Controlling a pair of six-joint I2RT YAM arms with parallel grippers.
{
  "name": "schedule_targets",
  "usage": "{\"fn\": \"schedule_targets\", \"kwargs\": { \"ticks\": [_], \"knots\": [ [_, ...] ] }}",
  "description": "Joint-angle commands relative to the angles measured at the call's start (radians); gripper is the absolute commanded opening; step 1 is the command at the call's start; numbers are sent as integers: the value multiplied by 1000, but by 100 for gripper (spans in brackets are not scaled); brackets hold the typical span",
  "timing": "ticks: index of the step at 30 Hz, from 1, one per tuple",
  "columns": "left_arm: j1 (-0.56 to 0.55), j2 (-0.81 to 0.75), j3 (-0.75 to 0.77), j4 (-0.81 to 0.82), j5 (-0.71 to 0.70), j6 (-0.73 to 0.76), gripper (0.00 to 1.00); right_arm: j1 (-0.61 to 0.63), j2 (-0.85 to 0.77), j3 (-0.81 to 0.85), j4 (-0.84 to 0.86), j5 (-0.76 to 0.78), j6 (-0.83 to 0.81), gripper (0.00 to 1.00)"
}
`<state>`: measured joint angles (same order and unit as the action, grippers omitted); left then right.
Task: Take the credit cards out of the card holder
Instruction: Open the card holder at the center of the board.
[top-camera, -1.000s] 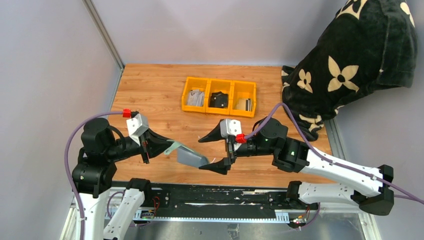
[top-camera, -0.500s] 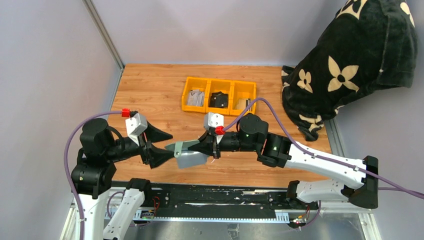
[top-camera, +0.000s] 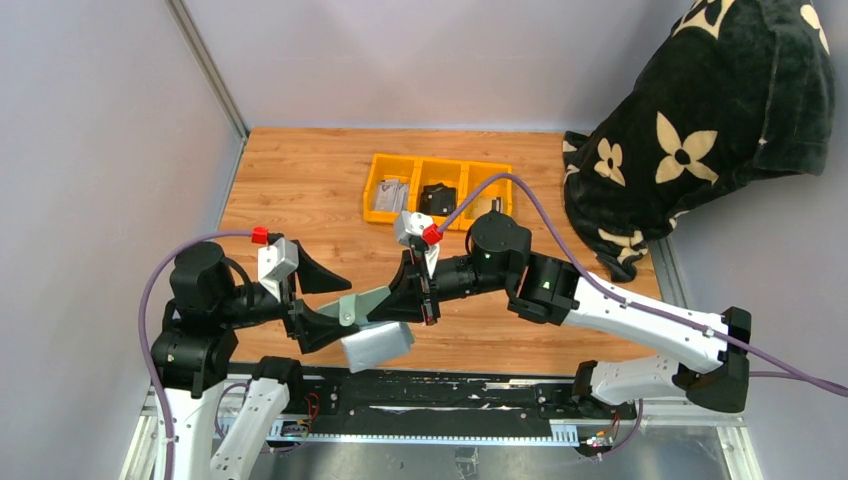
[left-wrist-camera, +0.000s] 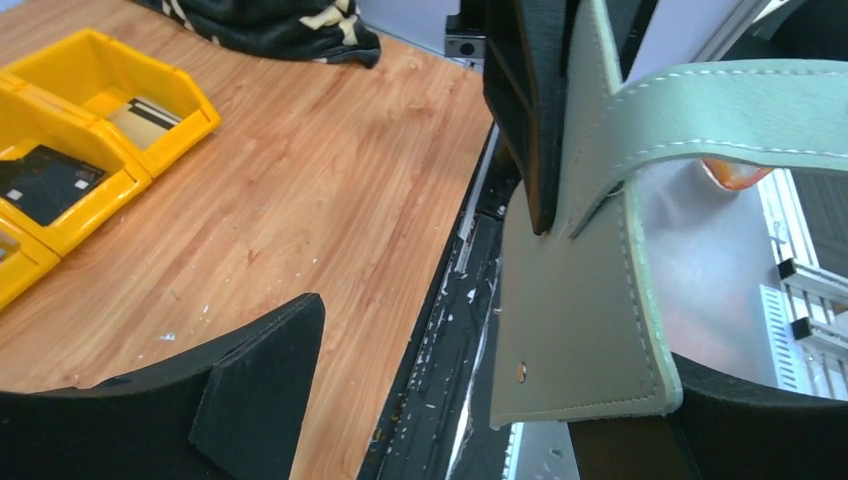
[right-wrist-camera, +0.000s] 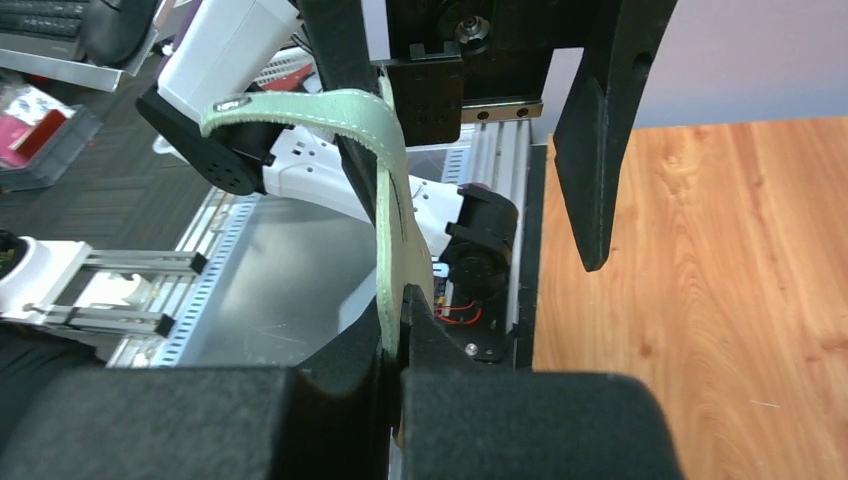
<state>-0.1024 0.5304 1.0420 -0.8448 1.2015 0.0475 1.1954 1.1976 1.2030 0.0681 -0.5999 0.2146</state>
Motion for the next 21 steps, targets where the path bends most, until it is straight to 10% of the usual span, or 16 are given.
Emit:
{"fn": "schedule_targets", "kwargs": {
  "ticks": [1, 13, 21],
  "knots": [
    [-6, -30, -4, 6, -3, -14, 87, -28, 35, 64, -22, -85, 85, 0],
    [-6, -61, -23, 99, -136, -117, 100, -90, 118, 106, 25, -202, 258, 0],
    [-6, -59, -77, 98, -105, -109, 77, -94, 135, 118, 13, -222, 267, 0]
  ]
}}
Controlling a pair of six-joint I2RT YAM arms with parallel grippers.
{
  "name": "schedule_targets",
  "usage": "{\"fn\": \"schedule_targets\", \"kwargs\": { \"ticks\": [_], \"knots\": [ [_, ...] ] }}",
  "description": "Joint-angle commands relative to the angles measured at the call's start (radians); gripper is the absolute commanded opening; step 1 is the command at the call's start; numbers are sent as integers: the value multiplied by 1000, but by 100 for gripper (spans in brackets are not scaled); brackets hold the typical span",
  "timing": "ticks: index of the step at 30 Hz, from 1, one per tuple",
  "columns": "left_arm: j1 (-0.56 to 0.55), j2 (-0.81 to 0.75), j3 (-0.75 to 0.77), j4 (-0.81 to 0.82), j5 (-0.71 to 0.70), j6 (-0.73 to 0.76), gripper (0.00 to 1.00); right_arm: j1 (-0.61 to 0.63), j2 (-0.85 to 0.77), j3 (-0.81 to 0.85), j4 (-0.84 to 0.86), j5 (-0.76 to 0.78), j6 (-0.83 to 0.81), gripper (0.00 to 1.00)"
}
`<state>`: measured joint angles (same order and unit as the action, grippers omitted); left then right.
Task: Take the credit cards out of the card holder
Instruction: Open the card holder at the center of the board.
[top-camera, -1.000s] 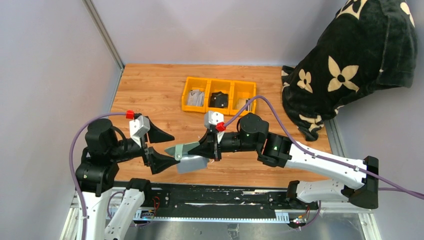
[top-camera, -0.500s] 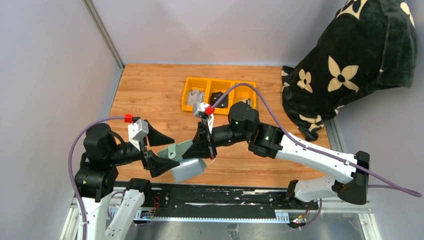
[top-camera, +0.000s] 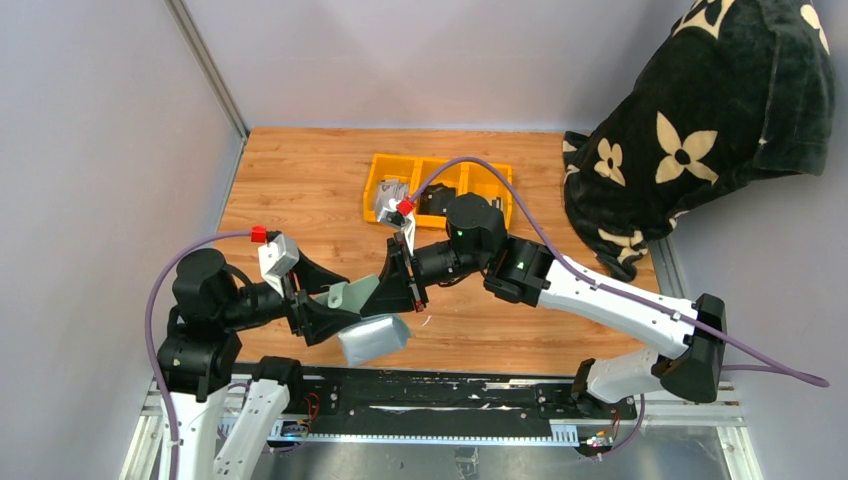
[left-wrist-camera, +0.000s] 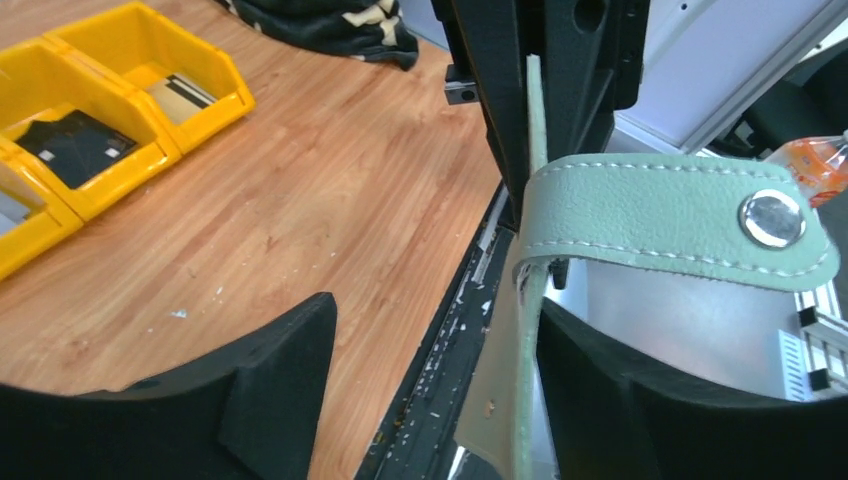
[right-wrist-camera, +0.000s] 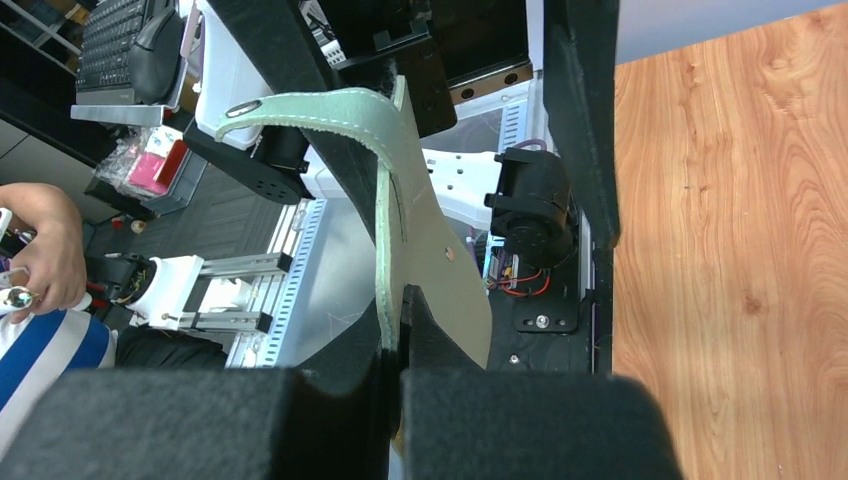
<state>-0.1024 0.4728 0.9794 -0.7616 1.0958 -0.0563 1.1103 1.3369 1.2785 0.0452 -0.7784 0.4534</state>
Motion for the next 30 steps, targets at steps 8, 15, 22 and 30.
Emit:
{"fn": "schedule_targets", "kwargs": {
  "ticks": [8, 15, 22, 30],
  "knots": [
    [-6, -2, -7, 16, -55, 5, 65, -10, 3, 31, 44, -38, 37, 0],
    [-7, -7, -7, 16, 45, 19, 57, -12, 6, 22, 45, -52, 46, 0],
    [-6, -17, -1, 17, 137, 24, 54, -16, -44, -21, 43, -56, 24, 0],
    [-6, 3, 25, 18, 34, 15, 0, -22, -60, -60, 65, -102, 13, 23]
  ]
}}
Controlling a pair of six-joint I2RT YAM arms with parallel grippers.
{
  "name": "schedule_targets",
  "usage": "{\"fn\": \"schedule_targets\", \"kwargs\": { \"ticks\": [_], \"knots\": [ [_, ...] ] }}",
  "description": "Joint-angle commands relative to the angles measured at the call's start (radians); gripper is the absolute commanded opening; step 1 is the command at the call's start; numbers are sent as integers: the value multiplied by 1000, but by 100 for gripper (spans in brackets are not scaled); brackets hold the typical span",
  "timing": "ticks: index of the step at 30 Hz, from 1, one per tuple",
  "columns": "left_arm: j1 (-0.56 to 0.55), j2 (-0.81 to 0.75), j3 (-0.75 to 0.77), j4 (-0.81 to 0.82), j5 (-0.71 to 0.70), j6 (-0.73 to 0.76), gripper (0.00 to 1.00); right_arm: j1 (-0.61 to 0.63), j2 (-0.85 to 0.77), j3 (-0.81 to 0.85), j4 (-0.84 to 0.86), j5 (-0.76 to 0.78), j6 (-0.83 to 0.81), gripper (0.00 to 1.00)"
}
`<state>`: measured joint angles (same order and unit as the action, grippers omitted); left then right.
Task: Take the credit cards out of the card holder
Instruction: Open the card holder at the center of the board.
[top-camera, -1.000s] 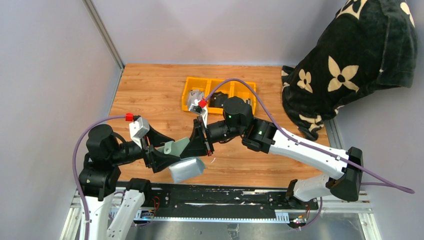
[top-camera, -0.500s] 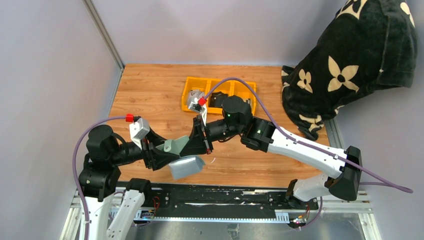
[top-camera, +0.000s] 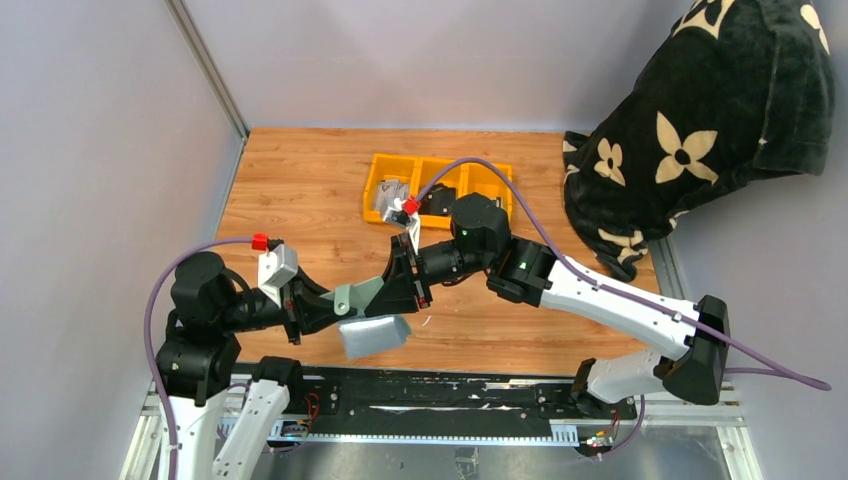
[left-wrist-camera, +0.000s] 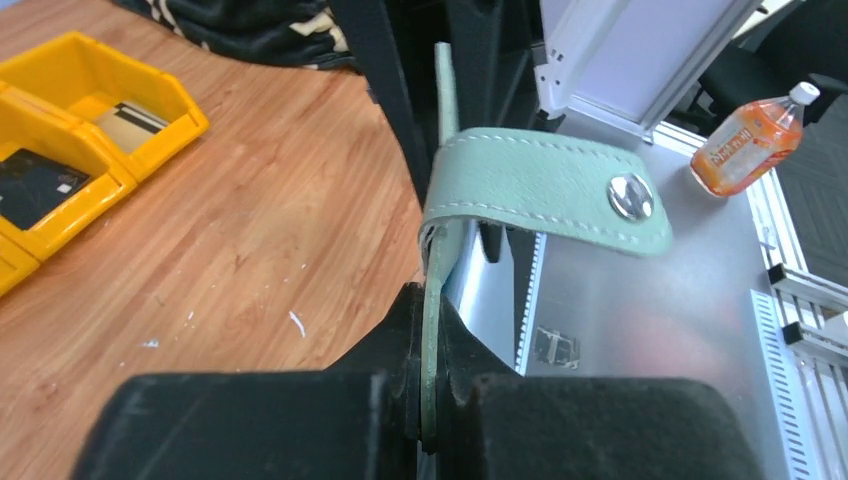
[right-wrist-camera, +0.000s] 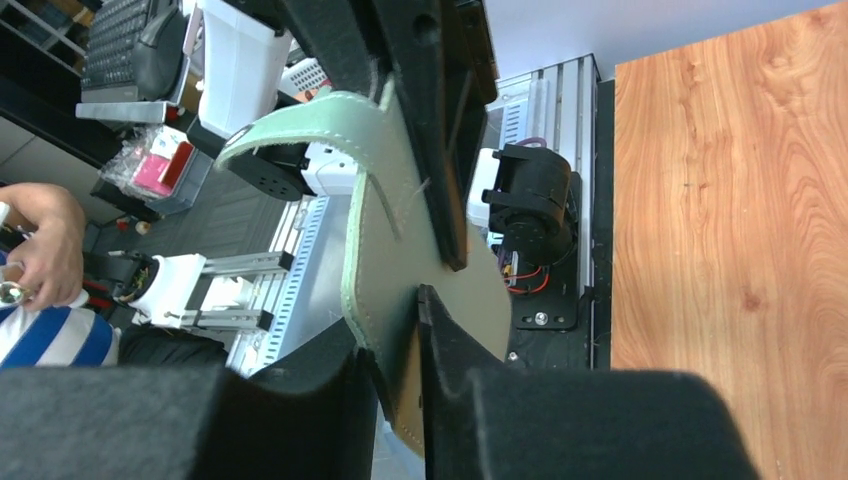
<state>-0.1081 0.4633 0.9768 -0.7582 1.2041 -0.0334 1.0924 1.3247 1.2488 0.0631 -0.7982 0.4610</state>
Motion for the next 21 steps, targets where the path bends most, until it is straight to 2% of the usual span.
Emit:
{"fn": "schedule_targets", "kwargs": {
  "ticks": [1, 6, 12, 21],
  "knots": [
    [-1, 17, 33, 22, -77, -22, 0, -4, -53, -46, 63, -89, 9, 29],
    [-1, 43, 29, 102, -84, -152, 0, -3, -113, -150, 150, -117, 40, 44],
    [0, 37, -41, 307, -135, -372, 0, -3, -217, -267, 216, -88, 47, 52],
    [-1, 56, -43, 341, -123, -432, 0, -3, -286, -345, 208, -26, 7, 59]
  ]
}}
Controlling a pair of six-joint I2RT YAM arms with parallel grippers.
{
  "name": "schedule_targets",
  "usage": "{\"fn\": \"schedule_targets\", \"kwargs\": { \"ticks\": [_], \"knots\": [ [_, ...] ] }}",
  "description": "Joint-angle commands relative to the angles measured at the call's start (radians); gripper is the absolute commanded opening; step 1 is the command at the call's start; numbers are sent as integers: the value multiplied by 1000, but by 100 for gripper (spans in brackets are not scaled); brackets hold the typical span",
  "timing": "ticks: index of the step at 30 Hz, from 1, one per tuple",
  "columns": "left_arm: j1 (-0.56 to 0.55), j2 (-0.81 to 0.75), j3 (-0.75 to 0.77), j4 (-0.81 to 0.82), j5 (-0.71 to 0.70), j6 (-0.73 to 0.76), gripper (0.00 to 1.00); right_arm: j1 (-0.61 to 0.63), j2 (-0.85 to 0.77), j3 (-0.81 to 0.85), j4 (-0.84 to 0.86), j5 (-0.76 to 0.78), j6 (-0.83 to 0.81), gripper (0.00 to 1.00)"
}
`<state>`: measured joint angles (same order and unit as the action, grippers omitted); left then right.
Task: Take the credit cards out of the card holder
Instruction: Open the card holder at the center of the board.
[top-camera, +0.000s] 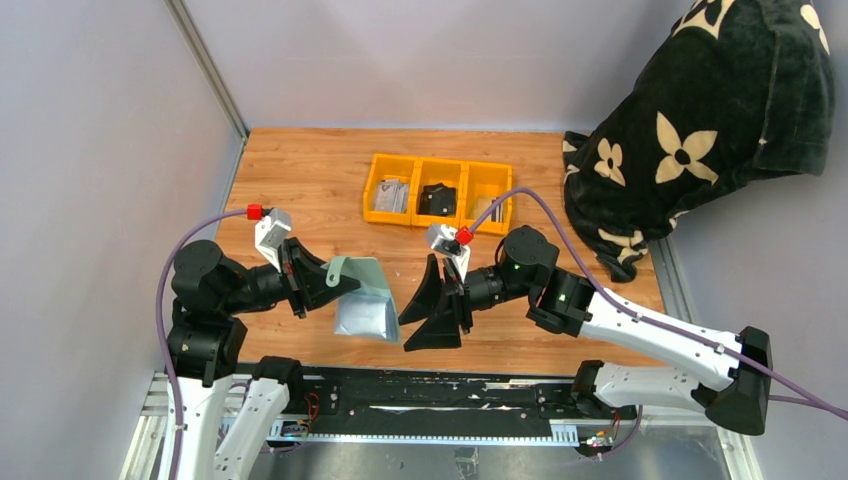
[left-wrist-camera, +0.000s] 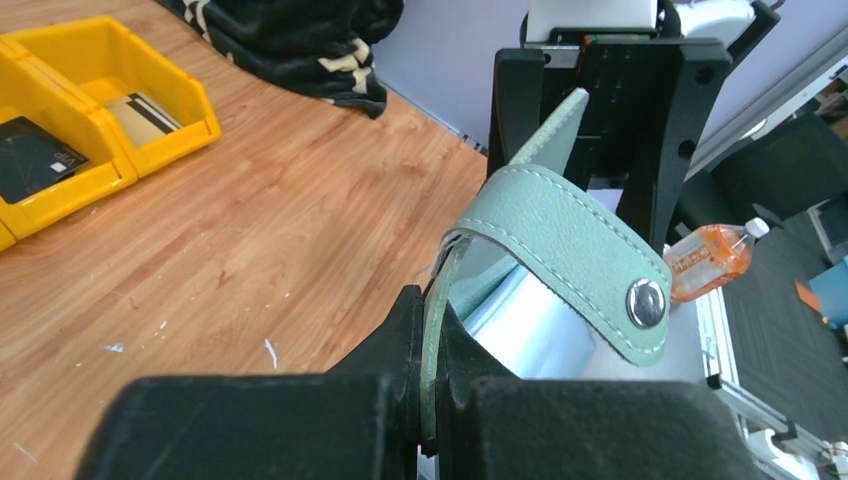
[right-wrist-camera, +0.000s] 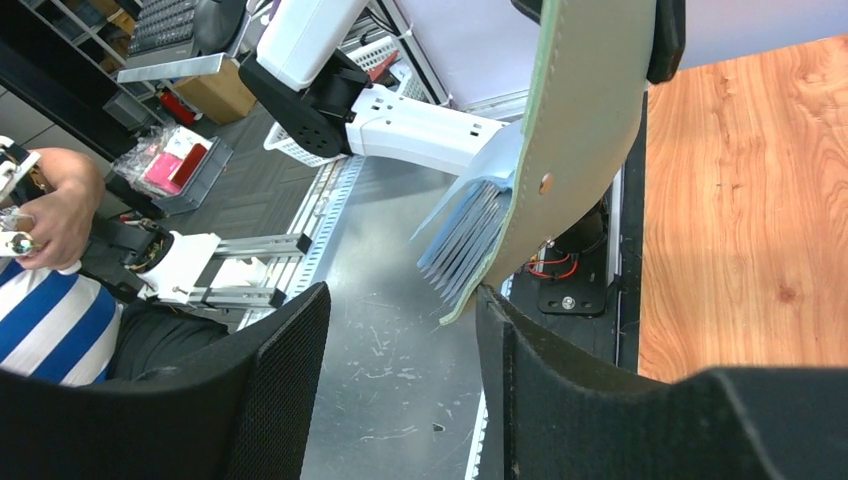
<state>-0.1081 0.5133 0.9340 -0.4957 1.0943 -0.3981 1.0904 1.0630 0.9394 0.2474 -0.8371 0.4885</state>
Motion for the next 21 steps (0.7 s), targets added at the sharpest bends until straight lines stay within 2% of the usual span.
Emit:
{"fn": "schedule_targets", "kwargs": {
  "ticks": [1, 8, 17, 21],
  "knots": [
    [0, 7, 2, 81, -10, -72, 0, -1, -29, -47, 39, 19, -23, 59],
    [-1, 8, 18, 111, 28, -132, 0, 0, -81, -140, 205, 62, -59, 59],
    [-1, 18, 14, 158, 52, -200, 0, 3, -98, -163, 225, 81, -95, 59],
    [0, 19, 14, 181, 56, -231, 0, 6, -76, -148, 202, 146, -108, 60]
  ]
}}
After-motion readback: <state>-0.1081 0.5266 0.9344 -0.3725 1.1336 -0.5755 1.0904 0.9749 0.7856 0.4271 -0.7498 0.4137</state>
